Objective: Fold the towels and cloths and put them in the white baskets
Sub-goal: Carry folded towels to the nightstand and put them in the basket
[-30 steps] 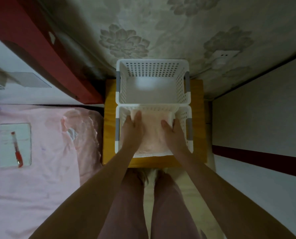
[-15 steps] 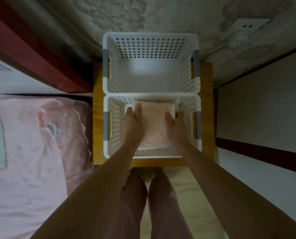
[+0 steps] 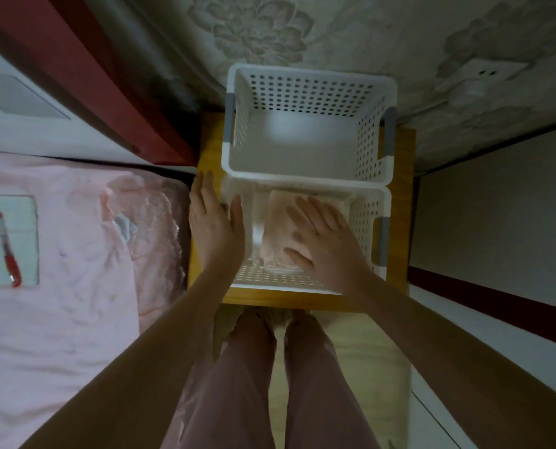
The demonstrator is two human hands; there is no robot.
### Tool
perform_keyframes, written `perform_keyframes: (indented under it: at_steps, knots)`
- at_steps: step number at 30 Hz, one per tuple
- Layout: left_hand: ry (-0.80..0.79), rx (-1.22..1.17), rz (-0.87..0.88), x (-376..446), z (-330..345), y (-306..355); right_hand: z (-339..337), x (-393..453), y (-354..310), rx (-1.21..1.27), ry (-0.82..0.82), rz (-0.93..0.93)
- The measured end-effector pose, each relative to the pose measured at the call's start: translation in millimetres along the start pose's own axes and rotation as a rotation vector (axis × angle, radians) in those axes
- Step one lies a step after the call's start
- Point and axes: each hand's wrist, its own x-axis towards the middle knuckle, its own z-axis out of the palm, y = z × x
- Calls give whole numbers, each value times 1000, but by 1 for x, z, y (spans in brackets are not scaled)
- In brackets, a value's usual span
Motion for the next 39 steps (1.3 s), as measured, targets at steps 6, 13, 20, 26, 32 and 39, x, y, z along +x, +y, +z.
perform_keyframes:
  at_steps: [6,13,20,26,32,39]
  knots:
    - [-127,36,-218,4,6,-9,42,24,22,-105,-234,-138]
    - [-99,94,-195,3,10,-7,78,28,28,-80,-153,-144]
    - [-91,133,-178,0,6,-11,52,19,24,-69,-144,-147]
    - [-84,113,-185,-2,5,-9,58,1,36,-152,-262,-94]
    - [-84,34,-172,0,7,-12,70,5,41,-180,-291,-97]
    - [-109,-17,-177,0,6,-11,42,15,21,-73,-117,-240]
